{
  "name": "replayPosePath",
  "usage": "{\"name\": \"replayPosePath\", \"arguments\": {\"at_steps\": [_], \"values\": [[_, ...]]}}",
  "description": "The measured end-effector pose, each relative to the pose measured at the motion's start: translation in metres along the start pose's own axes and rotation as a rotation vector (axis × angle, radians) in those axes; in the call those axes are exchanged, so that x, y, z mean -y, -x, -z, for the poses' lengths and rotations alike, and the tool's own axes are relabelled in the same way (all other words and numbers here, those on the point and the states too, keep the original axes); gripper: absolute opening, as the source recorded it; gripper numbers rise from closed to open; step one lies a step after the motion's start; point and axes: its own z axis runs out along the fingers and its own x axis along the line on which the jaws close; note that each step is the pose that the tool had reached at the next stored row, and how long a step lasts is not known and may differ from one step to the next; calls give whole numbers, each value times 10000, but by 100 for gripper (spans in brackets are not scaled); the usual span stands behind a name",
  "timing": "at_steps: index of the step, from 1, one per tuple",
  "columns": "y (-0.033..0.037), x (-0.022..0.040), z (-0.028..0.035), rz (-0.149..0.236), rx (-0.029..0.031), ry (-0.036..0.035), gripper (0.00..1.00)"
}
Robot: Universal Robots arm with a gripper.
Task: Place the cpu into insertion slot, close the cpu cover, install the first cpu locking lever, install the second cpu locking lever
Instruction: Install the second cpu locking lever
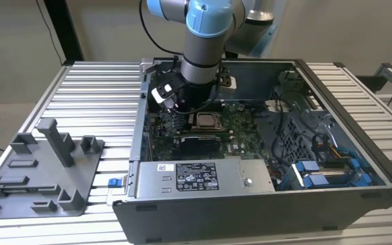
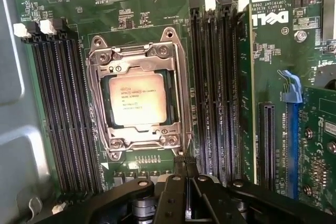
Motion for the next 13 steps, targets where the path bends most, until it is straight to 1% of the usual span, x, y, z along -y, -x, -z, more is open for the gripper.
{"name": "replayPosePath", "arguments": {"at_steps": [13], "values": [[-6, 0, -45, -1, 3, -2, 0]]}}
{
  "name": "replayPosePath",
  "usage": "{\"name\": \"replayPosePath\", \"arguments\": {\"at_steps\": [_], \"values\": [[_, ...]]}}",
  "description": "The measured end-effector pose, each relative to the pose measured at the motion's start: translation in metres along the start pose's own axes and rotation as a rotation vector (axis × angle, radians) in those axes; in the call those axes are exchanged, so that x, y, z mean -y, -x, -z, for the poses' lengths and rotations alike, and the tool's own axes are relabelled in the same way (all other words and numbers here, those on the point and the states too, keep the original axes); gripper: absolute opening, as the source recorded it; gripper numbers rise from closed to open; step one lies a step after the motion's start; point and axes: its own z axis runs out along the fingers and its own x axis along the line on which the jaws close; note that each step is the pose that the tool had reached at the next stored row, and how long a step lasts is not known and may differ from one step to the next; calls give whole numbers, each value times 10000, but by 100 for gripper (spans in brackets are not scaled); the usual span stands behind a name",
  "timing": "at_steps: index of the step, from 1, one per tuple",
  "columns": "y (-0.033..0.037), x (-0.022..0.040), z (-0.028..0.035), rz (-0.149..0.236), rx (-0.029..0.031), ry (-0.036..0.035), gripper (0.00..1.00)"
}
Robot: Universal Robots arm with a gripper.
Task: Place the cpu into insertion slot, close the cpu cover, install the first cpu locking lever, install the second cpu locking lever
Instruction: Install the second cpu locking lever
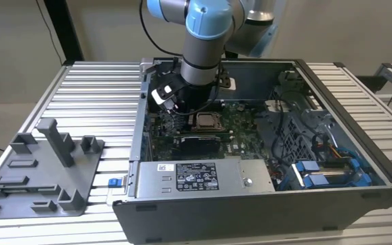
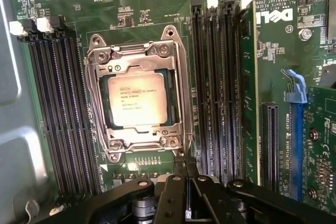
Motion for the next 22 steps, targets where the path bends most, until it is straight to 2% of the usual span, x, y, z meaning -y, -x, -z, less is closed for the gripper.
{"name": "replayPosePath", "arguments": {"at_steps": [6, 22], "values": [[0, -2, -19, 1, -4, 2, 0], [13, -4, -18, -6, 2, -60, 0]]}}
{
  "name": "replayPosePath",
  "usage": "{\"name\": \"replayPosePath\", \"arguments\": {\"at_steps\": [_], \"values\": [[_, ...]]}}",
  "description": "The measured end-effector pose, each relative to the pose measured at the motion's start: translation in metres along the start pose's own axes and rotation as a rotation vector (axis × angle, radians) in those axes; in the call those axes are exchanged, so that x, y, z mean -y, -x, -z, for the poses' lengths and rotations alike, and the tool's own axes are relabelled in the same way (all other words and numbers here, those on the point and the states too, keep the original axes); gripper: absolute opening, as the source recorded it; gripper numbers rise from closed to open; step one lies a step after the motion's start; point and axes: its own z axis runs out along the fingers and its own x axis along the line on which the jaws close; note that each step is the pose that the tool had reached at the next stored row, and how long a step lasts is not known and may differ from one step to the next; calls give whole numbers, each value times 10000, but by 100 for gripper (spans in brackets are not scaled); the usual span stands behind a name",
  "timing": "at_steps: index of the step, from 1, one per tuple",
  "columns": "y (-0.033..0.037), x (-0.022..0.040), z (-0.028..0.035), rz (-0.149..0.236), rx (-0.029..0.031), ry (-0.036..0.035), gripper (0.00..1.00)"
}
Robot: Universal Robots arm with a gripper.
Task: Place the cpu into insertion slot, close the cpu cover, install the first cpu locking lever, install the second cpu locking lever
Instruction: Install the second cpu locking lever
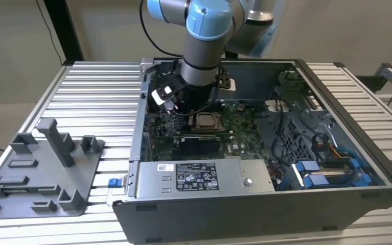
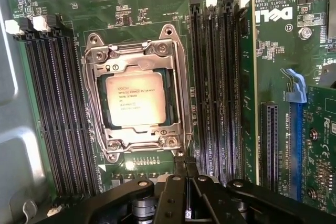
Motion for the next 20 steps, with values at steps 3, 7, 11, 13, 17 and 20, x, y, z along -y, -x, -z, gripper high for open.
{"name": "replayPosePath", "arguments": {"at_steps": [3, 7, 11, 13, 17, 20], "values": [[0, 0, 0, 0, 0, -3, 0], [0, 0, 0, 0, 0, -10, 0], [3, 0, 0, 1, -1, -12, 0], [11, -1, 1, 5, -1, -13, 0], [22, -2, 2, 20, -5, -14, 0], [39, -4, 4, 39, 2, -15, 0]]}}
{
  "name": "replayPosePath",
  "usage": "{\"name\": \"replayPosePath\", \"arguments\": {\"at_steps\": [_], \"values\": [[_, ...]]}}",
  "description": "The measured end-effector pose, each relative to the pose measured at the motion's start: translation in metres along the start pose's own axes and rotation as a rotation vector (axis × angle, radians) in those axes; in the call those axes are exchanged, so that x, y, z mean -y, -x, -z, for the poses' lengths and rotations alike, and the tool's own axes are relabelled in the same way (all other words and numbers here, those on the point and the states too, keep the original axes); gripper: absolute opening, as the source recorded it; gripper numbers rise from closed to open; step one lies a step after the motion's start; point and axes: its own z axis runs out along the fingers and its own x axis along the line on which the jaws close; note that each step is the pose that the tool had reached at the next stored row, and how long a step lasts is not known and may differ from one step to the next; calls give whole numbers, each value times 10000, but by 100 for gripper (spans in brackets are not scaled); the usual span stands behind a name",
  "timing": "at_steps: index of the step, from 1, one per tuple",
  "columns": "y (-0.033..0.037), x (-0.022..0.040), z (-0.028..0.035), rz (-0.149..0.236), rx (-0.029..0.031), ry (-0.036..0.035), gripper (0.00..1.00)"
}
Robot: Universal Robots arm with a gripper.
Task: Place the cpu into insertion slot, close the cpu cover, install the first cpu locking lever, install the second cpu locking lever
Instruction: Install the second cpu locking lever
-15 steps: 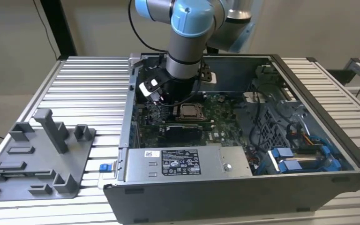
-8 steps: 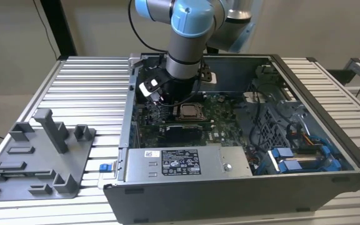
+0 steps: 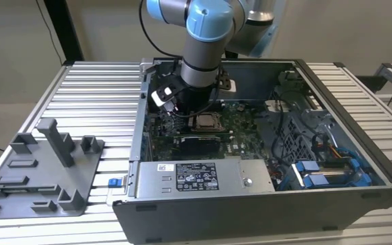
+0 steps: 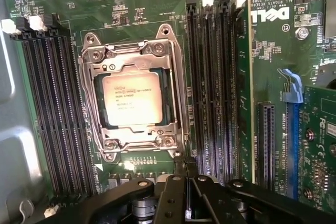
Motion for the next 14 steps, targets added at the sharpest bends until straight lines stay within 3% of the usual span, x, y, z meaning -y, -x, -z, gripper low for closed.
{"name": "replayPosePath", "arguments": {"at_steps": [4, 7, 14], "values": [[11, 1, 14, 7, -5, -11, 0], [7, 6, 66, 7, -4, -22, 0], [-14, 37, 342, 8, -3, -43, 0]]}}
